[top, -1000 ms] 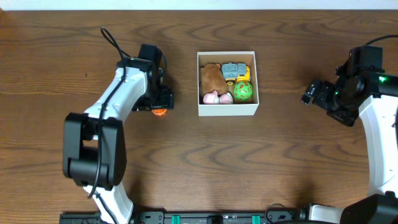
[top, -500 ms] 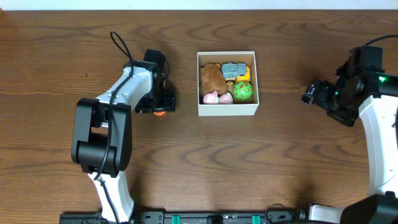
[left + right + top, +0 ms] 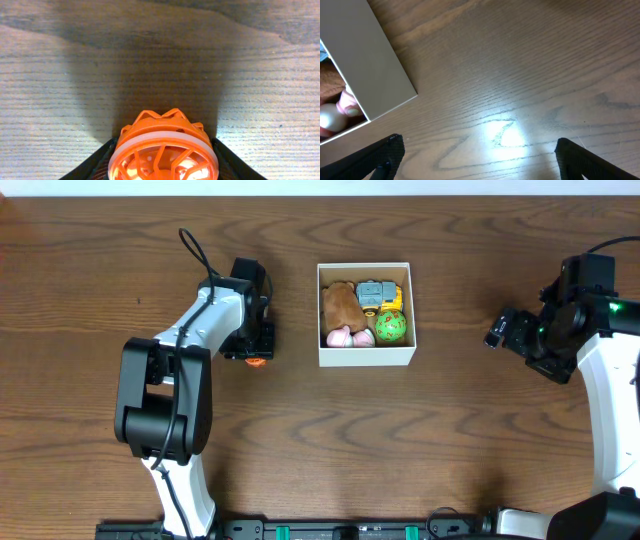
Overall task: Pack container
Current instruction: 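Grasp the orange spiky ball with the left gripper, then drop the orange ball into the box center and release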
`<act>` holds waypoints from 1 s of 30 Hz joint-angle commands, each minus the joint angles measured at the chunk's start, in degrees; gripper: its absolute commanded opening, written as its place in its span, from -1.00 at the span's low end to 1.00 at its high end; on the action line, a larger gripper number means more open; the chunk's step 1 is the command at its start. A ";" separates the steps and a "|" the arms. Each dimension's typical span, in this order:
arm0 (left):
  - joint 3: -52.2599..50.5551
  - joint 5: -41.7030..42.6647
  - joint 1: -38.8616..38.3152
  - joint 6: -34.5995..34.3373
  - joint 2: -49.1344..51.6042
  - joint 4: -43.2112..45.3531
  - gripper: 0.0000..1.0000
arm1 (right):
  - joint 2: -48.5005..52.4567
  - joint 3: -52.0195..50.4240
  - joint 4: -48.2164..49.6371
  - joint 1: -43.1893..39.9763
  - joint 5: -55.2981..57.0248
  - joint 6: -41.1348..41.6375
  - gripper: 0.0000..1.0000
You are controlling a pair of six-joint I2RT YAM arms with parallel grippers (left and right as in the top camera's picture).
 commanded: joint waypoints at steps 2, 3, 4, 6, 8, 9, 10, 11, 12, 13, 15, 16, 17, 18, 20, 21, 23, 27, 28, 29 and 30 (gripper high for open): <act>1.95 0.74 0.04 0.52 -0.37 -2.25 -0.15 | 0.39 -0.26 -0.26 -0.17 0.42 -0.35 0.98; 2.60 0.74 0.04 0.55 -0.90 -3.04 -0.17 | 0.39 -0.26 -0.26 -0.17 0.39 -0.35 0.98; 3.72 0.72 0.04 0.55 -1.70 -4.44 -0.18 | 0.39 -0.26 -0.26 -0.17 0.39 -0.35 0.98; 5.97 0.74 0.04 0.55 -3.85 -7.17 -0.19 | 0.39 -0.26 -0.26 -0.17 0.39 -0.33 0.99; 8.44 0.76 -0.07 0.55 -6.80 -9.84 -0.18 | 0.39 -0.26 -0.24 -0.17 0.39 -0.31 0.99; 9.79 0.79 -0.24 0.55 -8.57 -11.13 -0.19 | 0.39 -0.26 -0.22 -0.17 0.39 -0.33 0.99; 11.32 0.87 -0.76 0.52 -11.19 -12.35 -0.18 | 0.39 -0.26 -0.17 -0.17 0.39 -0.31 0.99; 11.74 1.05 -1.03 0.52 -12.11 -12.59 -0.19 | 0.39 -0.26 -0.17 -0.17 0.39 -0.33 0.99; 12.50 1.53 -1.81 0.50 -14.25 -12.72 -0.20 | 0.39 -0.26 -0.15 -0.17 0.39 -0.31 0.98; 12.96 2.16 -2.91 0.50 -16.50 -12.24 -0.21 | 0.39 -0.26 -0.13 -0.17 0.39 -0.28 0.98; 13.05 2.73 -5.62 0.50 -20.35 -9.81 -0.21 | 0.39 -0.26 0.02 -0.17 0.39 -0.28 0.99; 13.05 2.73 -7.43 0.50 -21.99 -8.15 -0.22 | 0.39 -0.26 0.09 -0.17 0.39 -0.28 0.99; 13.05 2.73 -9.49 0.50 -23.30 -6.21 -0.21 | 0.39 -0.26 0.20 -0.17 0.37 -0.26 0.99; 13.05 2.71 -11.41 0.50 -24.04 -4.33 -0.22 | 0.39 -0.26 0.28 -0.17 0.39 -0.26 0.99; 13.05 2.71 -15.80 0.50 -24.46 -0.09 -0.22 | 0.39 -0.26 0.28 -0.17 0.37 -0.24 0.99; 12.98 2.60 -18.08 0.52 -24.11 2.10 -0.22 | 0.39 -0.26 0.28 -0.17 0.37 -0.26 0.99; 12.81 0.50 -21.77 0.52 -22.71 5.29 -0.22 | 0.39 -0.26 0.28 -0.17 0.35 -0.24 0.98; 12.59 -7.41 -27.52 0.55 -16.76 9.31 -0.22 | 0.39 -0.26 0.17 -0.17 0.35 -0.26 0.99; 12.59 -8.22 -28.15 0.57 -15.08 10.10 -0.22 | 0.39 -0.26 0.15 -0.17 0.35 -0.26 0.98; 12.59 -8.35 -28.59 0.79 -13.27 11.06 -0.22 | 0.39 -0.26 0.15 -0.17 0.35 -0.26 0.98; 12.59 -8.35 -28.76 0.79 -11.61 12.00 -0.22 | 0.39 -0.26 0.15 -0.17 0.35 -0.26 0.98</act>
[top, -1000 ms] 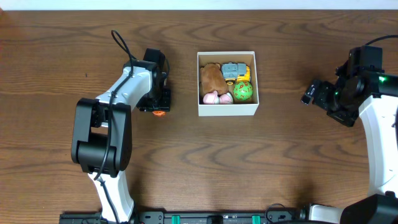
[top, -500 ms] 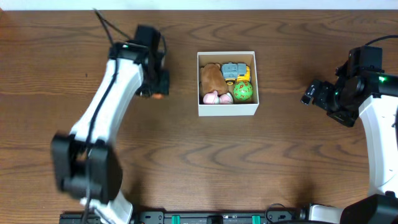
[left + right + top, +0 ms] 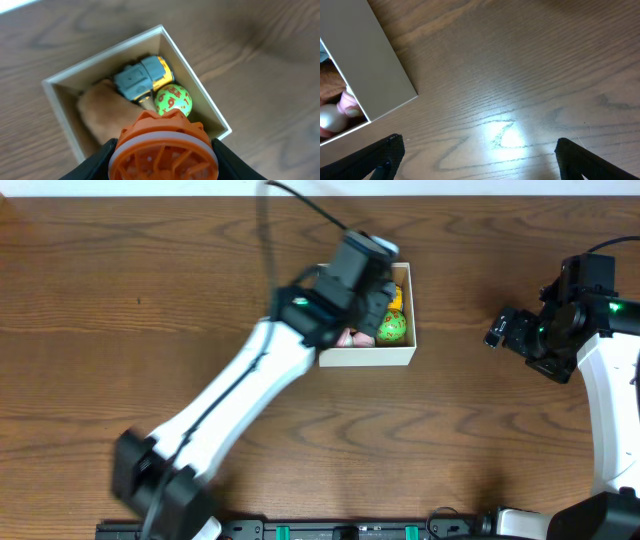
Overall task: Pack container
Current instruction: 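Drop the orange ball into the box center and release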
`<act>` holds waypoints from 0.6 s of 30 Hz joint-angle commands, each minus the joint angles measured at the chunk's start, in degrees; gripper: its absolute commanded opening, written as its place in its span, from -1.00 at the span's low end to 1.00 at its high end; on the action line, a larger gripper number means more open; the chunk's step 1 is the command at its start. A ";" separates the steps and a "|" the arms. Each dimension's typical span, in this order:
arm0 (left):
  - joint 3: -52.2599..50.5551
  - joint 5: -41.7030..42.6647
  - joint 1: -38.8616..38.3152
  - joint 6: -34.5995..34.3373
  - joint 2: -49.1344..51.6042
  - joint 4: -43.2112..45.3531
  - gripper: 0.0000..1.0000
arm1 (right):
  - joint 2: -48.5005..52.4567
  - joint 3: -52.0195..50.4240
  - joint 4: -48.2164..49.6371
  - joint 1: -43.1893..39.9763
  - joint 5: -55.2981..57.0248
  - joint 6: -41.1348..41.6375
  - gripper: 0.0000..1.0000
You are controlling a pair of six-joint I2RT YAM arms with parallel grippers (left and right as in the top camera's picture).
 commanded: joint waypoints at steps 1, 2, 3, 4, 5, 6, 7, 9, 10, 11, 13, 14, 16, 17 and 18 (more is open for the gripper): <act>-0.66 -4.50 -0.42 0.79 6.05 1.95 -0.22 | 0.39 -0.26 -0.11 -0.17 0.35 -0.24 0.98; -0.66 -4.50 -0.39 0.79 7.69 2.71 -0.22 | 0.39 -0.26 -0.13 -0.17 0.35 -0.24 0.99; -0.66 -4.50 -0.26 0.79 9.05 3.34 -0.22 | 0.39 -0.26 -0.13 -0.17 0.35 -0.24 0.99; -0.66 -4.50 -0.15 0.81 10.34 3.91 -0.22 | 0.39 -0.26 -0.17 -0.17 0.35 -0.24 0.99; -0.66 -4.50 -0.04 1.07 11.23 4.33 -0.22 | 0.39 -0.26 -0.20 -0.17 0.35 -0.24 0.99; -0.66 -4.50 0.09 1.68 12.09 4.74 -0.21 | 0.39 -0.26 -0.20 -0.17 0.35 -0.26 0.98; -0.66 -4.50 0.22 2.34 12.61 4.94 -0.22 | 0.39 -0.26 -0.22 -0.17 0.35 -0.26 0.98; -0.66 -4.52 0.59 2.54 12.79 5.07 -0.19 | 0.39 -0.26 -0.22 -0.17 0.35 -0.24 0.98; -0.61 -4.55 0.83 2.51 12.74 5.07 -0.09 | 0.39 -0.26 -0.22 -0.17 0.35 -0.26 0.98; -0.52 -4.52 1.07 2.49 12.55 5.05 0.04 | 0.39 -0.26 -0.22 -0.17 0.35 -0.24 0.98; -0.50 -4.52 1.62 2.49 11.80 5.01 0.34 | 0.39 -0.26 -0.13 -0.15 0.35 -0.31 0.98; -0.50 -4.52 1.75 2.49 11.32 4.87 0.44 | 0.37 -0.26 0.07 -0.15 0.37 -1.09 0.98; -0.44 -4.52 2.08 2.49 9.62 4.72 0.65 | 0.35 -0.26 1.01 -0.15 0.37 -2.91 0.99; -0.42 -4.52 2.16 2.49 8.70 4.63 0.79 | 0.26 -0.26 1.40 -0.15 0.24 -3.56 0.98; -0.42 -4.52 2.32 2.49 7.54 4.55 0.90 | 0.11 -0.26 1.75 -0.15 -0.13 -4.04 0.98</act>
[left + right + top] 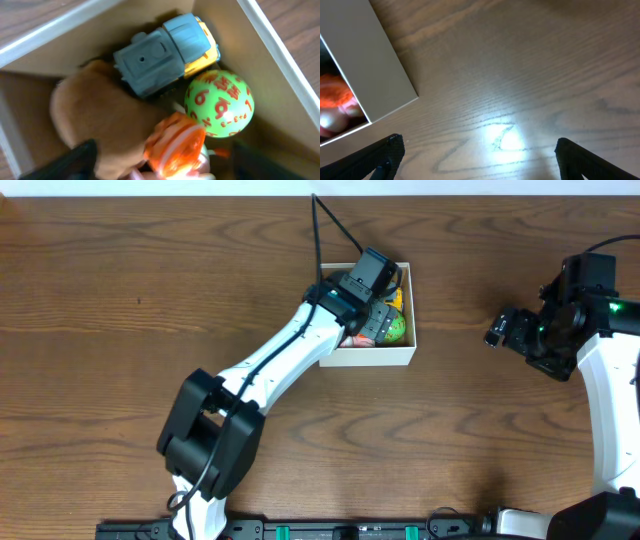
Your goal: Pack container
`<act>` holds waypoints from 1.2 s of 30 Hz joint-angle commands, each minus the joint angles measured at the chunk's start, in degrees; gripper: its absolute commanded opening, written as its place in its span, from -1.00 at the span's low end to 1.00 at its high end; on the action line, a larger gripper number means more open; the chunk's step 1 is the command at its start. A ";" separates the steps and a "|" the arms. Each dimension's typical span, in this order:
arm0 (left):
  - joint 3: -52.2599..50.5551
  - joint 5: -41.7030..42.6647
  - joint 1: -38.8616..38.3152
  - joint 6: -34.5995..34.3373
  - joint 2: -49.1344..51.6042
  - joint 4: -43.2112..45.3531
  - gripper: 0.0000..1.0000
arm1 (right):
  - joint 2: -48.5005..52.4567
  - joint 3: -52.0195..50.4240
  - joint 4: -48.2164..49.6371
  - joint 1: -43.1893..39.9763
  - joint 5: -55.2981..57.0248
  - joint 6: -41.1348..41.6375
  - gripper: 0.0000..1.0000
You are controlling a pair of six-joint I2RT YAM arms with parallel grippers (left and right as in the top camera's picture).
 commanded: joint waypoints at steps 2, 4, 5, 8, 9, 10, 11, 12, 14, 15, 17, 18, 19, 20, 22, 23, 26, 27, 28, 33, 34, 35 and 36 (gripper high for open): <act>0.35 -0.83 0.92 0.11 -7.80 -0.66 0.97 | -0.48 -0.24 1.75 0.07 -1.86 -4.57 0.98; 0.35 -2.54 1.53 0.07 -11.72 -2.08 0.96 | -1.73 -0.11 3.15 0.61 -5.79 -7.52 0.99; 0.35 -3.96 1.86 0.07 -13.73 -3.13 0.96 | -2.49 -0.02 3.76 0.92 -8.24 -9.22 0.98; 0.35 -8.41 3.34 -0.22 -21.75 -8.17 0.96 | -5.90 0.22 6.14 2.43 -15.76 -14.78 0.98; 0.35 -9.86 4.11 -0.85 -24.76 -10.38 0.96 | -7.37 0.22 6.75 3.08 -17.18 -16.24 0.98; 0.35 -11.08 4.87 -2.08 -27.43 -12.35 0.96 | -9.05 0.24 7.08 3.91 -17.90 -17.77 0.98; 0.35 -12.02 5.86 -3.50 -30.47 -14.60 0.96 | -10.58 0.22 7.10 4.72 -18.05 -19.28 0.99; 0.35 -12.79 6.97 -5.05 -33.42 -16.85 0.96 | -12.39 0.22 6.99 5.75 -18.05 -21.09 0.99; 0.35 -13.03 9.64 -7.19 -39.39 -21.03 0.96 | -15.61 0.22 6.56 7.72 -18.08 -24.02 0.98; 0.35 -13.05 11.23 -8.26 -42.47 -23.06 0.96 | -17.73 0.22 6.36 9.09 -18.08 -25.07 0.98; 0.33 -13.07 14.05 -8.66 -47.80 -26.34 0.96 | -21.03 0.22 6.25 10.99 -18.10 -25.31 0.99; 0.33 -13.31 15.26 -8.66 -50.01 -27.71 0.96 | -22.84 0.22 6.16 11.87 -18.12 -25.29 0.98; 0.33 -13.88 16.55 -8.66 -52.41 -29.11 0.96 | -24.63 0.22 6.12 12.66 -18.25 -25.27 0.98; 0.33 -14.58 17.68 -8.61 -54.64 -30.29 0.96 | -26.32 0.22 6.12 13.25 -18.23 -25.27 0.98; 0.33 -15.89 19.37 -8.59 -58.27 -32.00 0.96 | -28.98 0.22 6.14 13.68 -18.18 -25.29 0.99; 0.33 -16.09 19.93 -8.61 -59.67 -32.70 0.96 | -30.29 0.22 6.16 13.66 -18.18 -25.29 0.98; 0.33 -16.00 20.72 -8.61 -63.45 -34.12 0.96 | -33.27 0.22 6.12 13.66 -18.18 -25.29 0.99; 0.33 -15.98 20.72 -8.63 -64.32 -34.53 0.96 | -33.92 0.22 6.12 13.66 -18.18 -25.29 0.99; 0.33 -15.98 20.72 -8.63 -65.05 -34.97 0.96 | -34.58 0.22 6.12 13.66 -18.18 -25.29 0.98; 0.33 -15.98 20.72 -8.63 -67.23 -35.19 0.96 | -35.87 0.22 6.08 13.66 -18.21 -25.29 0.99; 0.33 -15.98 20.72 -8.63 -67.36 -35.21 0.96 | -35.85 0.22 6.05 13.66 -18.21 -25.29 0.99; 0.33 -15.98 20.72 -8.63 -67.36 -35.21 0.96 | -35.80 0.22 6.03 13.66 -18.21 -25.29 0.98; 0.33 -15.98 20.72 -8.63 -67.36 -35.21 0.96 | -35.76 0.22 5.99 13.66 -18.21 -25.29 0.98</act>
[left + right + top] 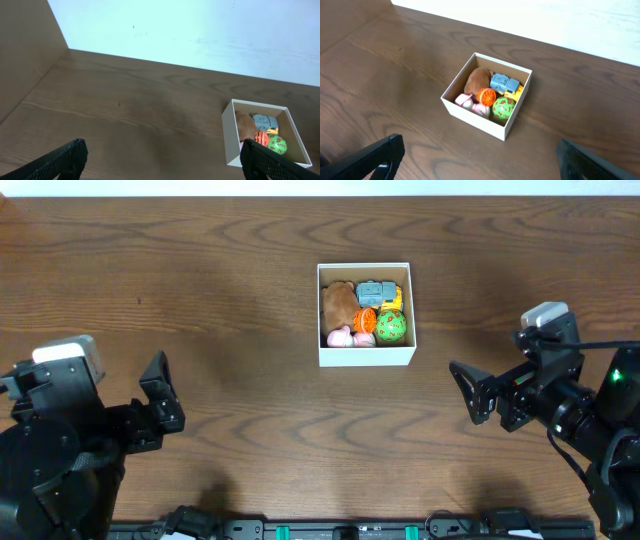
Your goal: Pack container
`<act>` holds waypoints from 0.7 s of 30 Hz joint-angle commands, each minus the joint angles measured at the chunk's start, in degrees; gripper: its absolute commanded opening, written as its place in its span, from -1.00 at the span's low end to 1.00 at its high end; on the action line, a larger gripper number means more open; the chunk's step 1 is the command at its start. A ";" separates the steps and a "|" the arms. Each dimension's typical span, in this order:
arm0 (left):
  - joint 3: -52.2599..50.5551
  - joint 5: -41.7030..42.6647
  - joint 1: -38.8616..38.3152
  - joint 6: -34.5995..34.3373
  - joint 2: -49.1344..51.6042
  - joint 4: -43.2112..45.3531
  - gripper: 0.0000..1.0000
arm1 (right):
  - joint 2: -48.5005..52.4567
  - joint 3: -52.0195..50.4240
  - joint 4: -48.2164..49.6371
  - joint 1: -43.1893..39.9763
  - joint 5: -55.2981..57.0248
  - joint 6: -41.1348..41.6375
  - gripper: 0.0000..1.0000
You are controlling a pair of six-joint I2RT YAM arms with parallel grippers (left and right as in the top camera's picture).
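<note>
The white box (366,358) stands at the table's middle. Inside lie a brown plush (339,302), a grey and yellow truck (378,294), an orange cage ball (365,320), a green ball (391,327) and pink pieces (340,337). My left gripper (163,395) is far off at the lower left, open and empty. At the lower right my right gripper (470,395) is open and empty too. Both wrist views look down at the box from high up, the box wall (230,137) to the right of the left gripper (162,160), the box (475,119) straight ahead of the right gripper (480,150).
A pale wall (200,30) borders the brown wooden table (200,280) at the back. A black rail (340,530) runs along the near edge between the two arm bases.
My left gripper was open inside the box over the orange ball; now it is back at the lower left, high above the table. The right arm has drawn back and risen. The ball lies in the box.
My left gripper was shut on the orange ball on the table left of the box. Then it held the ball over the box. Then it stood open inside with the ball among the toys. Now both arms are away and the ball stays.
</note>
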 commanded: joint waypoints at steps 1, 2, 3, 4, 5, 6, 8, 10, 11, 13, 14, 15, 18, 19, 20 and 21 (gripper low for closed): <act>0.17 -0.92 0.39 -0.74 -0.09 -0.17 0.96 | 0.04 0.33 -0.28 0.57 -0.61 -1.01 0.98; 0.17 -0.92 0.39 -0.76 -0.09 -0.17 0.96 | 0.04 0.33 -0.28 0.57 -0.61 -1.01 0.98; 0.17 -0.92 0.39 -0.76 -0.09 -0.17 0.96 | 0.04 0.33 -0.28 0.57 -0.61 -1.01 0.98; 0.17 -0.92 0.39 -0.76 -0.09 -0.17 0.96 | 0.04 0.33 -0.28 0.57 -0.61 -1.01 0.99; 0.17 -0.92 0.39 -0.76 -0.09 -0.17 0.96 | 0.04 0.33 -0.28 0.57 -0.61 -1.01 0.99; 0.17 -0.92 0.42 -0.76 -0.09 -0.17 0.96 | 0.04 0.33 -0.28 0.57 -0.61 -1.01 0.99; 0.17 -0.92 0.39 -0.76 -0.09 -0.17 0.96 | 0.04 0.33 -0.28 0.57 -0.61 -1.01 0.99; 0.17 -0.92 0.39 -0.76 -0.09 -0.17 0.96 | 0.04 0.33 -0.28 0.57 -0.61 -1.01 0.98; 0.17 -0.92 0.39 -0.76 -0.09 -0.17 0.96 | 0.04 0.33 -0.20 0.57 0.22 -1.31 0.99; 0.17 -0.92 0.39 -0.76 -0.09 -0.17 0.96 | -0.11 0.33 0.70 0.55 5.29 -1.51 0.99; 0.17 -0.92 0.39 -0.76 -0.09 -0.17 0.96 | -0.11 0.33 0.59 0.57 7.10 -1.51 0.99; 0.17 -0.92 0.39 -0.76 -0.09 -0.17 0.96 | -0.17 0.31 0.42 0.57 9.38 -1.53 0.99; 0.17 -0.92 0.39 -0.76 -0.09 -0.17 0.96 | -2.38 -0.57 0.44 0.57 16.26 -2.32 0.99; 0.17 -0.92 0.39 -0.74 -0.09 -0.17 0.96 | -3.80 -1.55 0.90 0.57 18.05 -2.32 0.99; 0.17 -0.92 0.39 -0.76 -0.09 -0.17 0.96 | -5.35 -2.89 1.81 0.57 19.10 -2.32 0.98; 0.17 -0.92 0.39 -0.76 -0.09 -0.17 0.96 | -7.41 -4.92 3.34 0.57 19.56 -2.32 0.98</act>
